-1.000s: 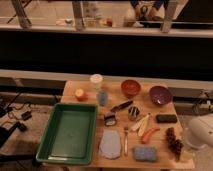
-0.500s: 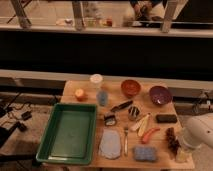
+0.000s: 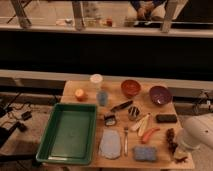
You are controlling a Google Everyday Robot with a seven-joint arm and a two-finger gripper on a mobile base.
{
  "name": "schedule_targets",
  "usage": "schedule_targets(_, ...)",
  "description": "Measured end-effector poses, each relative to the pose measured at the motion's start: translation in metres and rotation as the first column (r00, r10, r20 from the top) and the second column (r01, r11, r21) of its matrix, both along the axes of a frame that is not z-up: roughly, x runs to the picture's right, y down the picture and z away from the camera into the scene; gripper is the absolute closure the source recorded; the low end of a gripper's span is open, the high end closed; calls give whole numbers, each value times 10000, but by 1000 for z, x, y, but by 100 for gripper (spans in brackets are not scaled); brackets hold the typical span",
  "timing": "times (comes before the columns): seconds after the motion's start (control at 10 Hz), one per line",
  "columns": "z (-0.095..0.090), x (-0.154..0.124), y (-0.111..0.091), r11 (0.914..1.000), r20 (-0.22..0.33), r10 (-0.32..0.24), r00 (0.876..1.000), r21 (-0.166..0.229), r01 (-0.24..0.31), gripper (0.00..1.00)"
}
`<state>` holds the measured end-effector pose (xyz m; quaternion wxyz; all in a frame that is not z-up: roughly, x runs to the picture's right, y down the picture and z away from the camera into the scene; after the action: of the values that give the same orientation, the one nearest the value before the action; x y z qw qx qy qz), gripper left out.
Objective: Place grapes in paper cup
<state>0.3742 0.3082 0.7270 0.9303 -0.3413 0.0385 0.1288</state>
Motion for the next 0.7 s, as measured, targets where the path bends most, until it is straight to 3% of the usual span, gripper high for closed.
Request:
schedule_targets(0.4,5,0,9,9996,11,-240,9997,-142,240,43)
schedule_targets(0.7,5,0,10,9996,12,-257,9997,-134,257,71)
